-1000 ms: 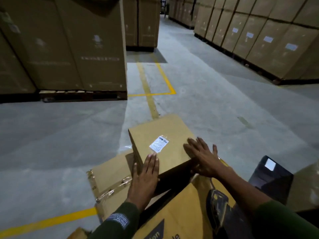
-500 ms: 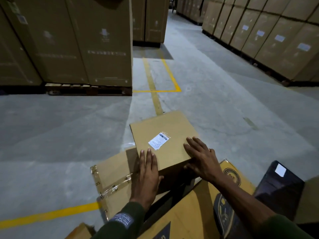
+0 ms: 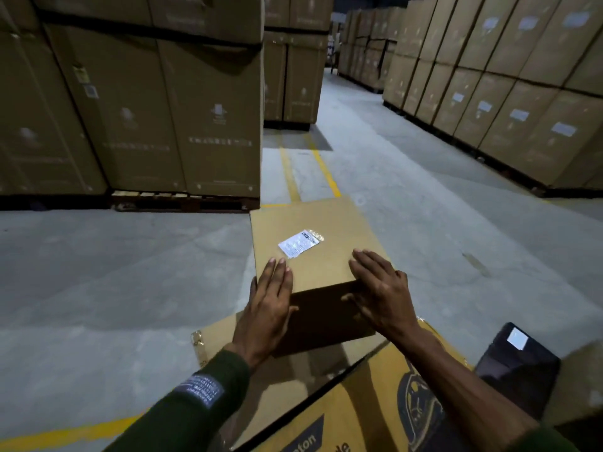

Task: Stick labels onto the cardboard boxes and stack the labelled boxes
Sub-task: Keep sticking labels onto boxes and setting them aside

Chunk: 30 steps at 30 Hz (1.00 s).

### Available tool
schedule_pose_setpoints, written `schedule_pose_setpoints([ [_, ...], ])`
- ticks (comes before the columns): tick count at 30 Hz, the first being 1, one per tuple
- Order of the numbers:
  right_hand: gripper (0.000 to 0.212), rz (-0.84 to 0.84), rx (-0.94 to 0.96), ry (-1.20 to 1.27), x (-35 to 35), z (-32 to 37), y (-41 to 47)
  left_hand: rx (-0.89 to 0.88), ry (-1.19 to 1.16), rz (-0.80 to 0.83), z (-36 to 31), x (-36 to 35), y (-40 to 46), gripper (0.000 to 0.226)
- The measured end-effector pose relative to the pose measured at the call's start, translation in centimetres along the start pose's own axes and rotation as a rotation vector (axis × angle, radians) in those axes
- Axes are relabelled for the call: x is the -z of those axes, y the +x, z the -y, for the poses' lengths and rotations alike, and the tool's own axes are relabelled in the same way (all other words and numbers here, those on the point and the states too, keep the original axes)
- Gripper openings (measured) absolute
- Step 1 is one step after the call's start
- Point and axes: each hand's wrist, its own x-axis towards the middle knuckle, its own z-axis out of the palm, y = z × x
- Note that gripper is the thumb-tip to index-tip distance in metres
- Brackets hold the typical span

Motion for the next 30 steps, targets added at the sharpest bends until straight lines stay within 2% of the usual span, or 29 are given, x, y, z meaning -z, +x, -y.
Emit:
schedule_pose_setpoints([
  [5, 0.068, -0.155, -0.037, 0.0, 7.5, 3.3, -2.6, -0.119, 0.078, -0.067, -3.8, 7.8, -1.2, 0.082],
  [13, 0.071, -0.257, -0.205, -0.028, 17.4, 8.5, -16.8, -0.3, 0.091, -0.064, -13.5, 13.6, -10.6, 0.078],
  [21, 0.076, -0.243, -0.443, -0.123, 24.9, 11.7, -32.1, -0.49, -0.044, 0.054, -23.0, 13.9, -18.2, 0.071],
  [30, 0.075, -0.164, -0.776, -0.205, 27.3, 11.7, -42.1, -0.67, -0.098, 0.307, -30.7, 9.9, -18.9, 0.07],
])
